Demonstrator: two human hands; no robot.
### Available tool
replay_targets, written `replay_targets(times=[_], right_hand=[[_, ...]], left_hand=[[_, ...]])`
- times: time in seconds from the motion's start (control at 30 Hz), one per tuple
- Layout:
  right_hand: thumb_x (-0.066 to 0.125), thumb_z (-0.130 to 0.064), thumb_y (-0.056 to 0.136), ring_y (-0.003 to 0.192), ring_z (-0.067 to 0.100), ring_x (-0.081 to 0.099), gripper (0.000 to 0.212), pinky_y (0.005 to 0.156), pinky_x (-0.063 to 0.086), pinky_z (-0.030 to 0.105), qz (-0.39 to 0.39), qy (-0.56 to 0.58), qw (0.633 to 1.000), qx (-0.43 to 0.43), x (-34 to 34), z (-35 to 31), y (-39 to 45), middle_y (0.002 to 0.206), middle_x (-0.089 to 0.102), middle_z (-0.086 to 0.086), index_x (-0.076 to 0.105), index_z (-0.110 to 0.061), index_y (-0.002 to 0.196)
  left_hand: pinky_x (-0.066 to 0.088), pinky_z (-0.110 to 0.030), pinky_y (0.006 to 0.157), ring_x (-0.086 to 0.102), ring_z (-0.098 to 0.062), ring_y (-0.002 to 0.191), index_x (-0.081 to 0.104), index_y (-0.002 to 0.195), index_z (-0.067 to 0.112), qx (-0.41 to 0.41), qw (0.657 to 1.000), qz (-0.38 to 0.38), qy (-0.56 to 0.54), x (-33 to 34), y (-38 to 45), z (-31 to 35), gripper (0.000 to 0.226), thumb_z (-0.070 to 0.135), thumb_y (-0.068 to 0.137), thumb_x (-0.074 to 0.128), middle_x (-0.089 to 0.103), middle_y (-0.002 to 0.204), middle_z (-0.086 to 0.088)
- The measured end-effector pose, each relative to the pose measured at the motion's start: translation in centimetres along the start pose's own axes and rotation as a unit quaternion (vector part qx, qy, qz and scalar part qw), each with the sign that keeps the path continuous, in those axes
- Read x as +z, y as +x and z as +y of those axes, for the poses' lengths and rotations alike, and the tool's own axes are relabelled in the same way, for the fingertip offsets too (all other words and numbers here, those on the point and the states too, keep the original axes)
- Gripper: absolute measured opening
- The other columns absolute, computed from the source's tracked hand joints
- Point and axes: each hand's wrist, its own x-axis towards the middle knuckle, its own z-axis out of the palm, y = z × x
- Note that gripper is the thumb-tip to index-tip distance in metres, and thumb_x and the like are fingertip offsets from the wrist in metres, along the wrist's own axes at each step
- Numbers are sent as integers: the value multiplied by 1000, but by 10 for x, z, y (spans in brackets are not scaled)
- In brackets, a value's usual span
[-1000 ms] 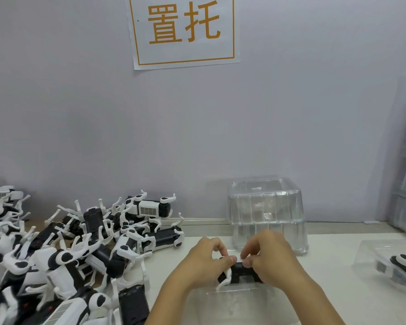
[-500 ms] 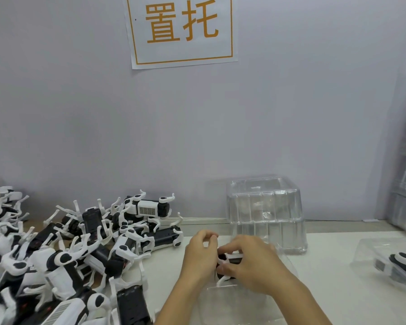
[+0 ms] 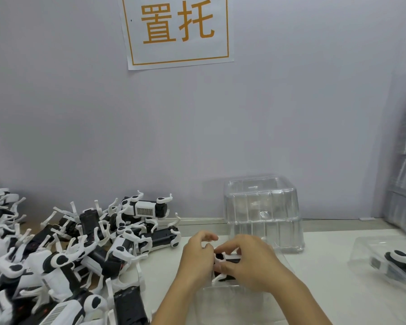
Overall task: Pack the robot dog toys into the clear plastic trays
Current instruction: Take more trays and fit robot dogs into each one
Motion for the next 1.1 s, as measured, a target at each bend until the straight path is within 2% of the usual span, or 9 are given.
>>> replay_targets(times=[0.07, 0.13, 0.27, 0.53, 0.67, 0.8, 0.93, 1.0, 1.1], right_hand=[[70, -47, 86, 100, -3, 55, 27, 95, 43, 22, 8, 43, 999, 9, -4, 5, 2, 106, 63, -21, 68, -45, 113], [70, -33, 89, 98, -3, 57, 26, 87, 44, 13, 42, 66, 997, 18, -12, 12, 3, 109, 62, -18, 67, -41, 114], [67, -26, 91, 115, 5, 52, 31, 104, 41, 30, 114, 47, 990, 74, -30, 35, 1, 118, 56, -20, 63, -40, 119], [55, -19, 99, 123, 15, 53, 36, 94, 42, 28, 84, 232, 956, 158, -19, 62, -3, 135, 58, 1, 57, -22, 135], [53, -16, 101, 126, 13, 48, 37, 99, 36, 26, 90, 236, 956, 148, -18, 62, -1, 137, 54, -3, 56, -21, 137], [53, -18, 100, 115, 11, 52, 30, 90, 41, 26, 94, 238, 955, 148, -18, 62, -1, 128, 57, -4, 59, -25, 129], [54, -16, 98, 99, 9, 60, 24, 72, 44, 25, 83, 259, 946, 175, -16, 61, 1, 112, 61, -7, 60, -26, 119], [54, -15, 97, 95, 4, 58, 22, 69, 42, 21, 82, 268, 942, 184, -14, 60, 3, 108, 60, -8, 60, -25, 116], [53, -13, 96, 94, 3, 55, 23, 68, 40, 18, 86, 282, 937, 190, -12, 58, 4, 107, 60, -8, 59, -24, 116]], left_hand=[[37, -3, 65, 56, 4, 94, 64, 101, 26, -3, 1000, 3, 16, -1, 1, -1, 42, -5, 90, 38, 58, 110, 9], [36, -4, 68, 54, 3, 98, 65, 97, 29, -6, 1000, 3, 22, -2, 2, -3, 44, -5, 91, 37, 59, 111, 6], [37, -7, 67, 55, 1, 94, 61, 102, 25, -24, 1000, 16, 13, -1, 6, -7, 37, -3, 94, 38, 62, 112, 2], [40, -24, 77, 58, -16, 99, 66, 93, 14, -96, 987, 45, -118, -1, 8, -9, 25, -5, 92, 49, 68, 104, -5], [39, -15, 73, 57, -3, 95, 65, 102, 14, -77, 991, 44, -103, -1, 6, -6, 29, -4, 93, 44, 68, 103, 2], [42, -21, 81, 60, -8, 99, 63, 98, 19, -41, 997, 37, -47, -5, 3, 1, 34, -5, 92, 40, 66, 104, 0], [41, -6, 61, 58, 4, 79, 62, 101, 26, 18, 998, 2, 66, -12, 0, 2, 30, 6, 94, 42, 60, 106, 5], [39, -3, 78, 53, 9, 97, 59, 109, 33, 73, 987, -20, 145, -14, -2, 3, 25, 17, 96, 46, 54, 118, 11], [22, -27, 112, 32, -4, 134, 51, 130, 38, 166, 939, -48, 297, -11, -2, 11, 32, 37, 98, 47, 44, 138, 19]])
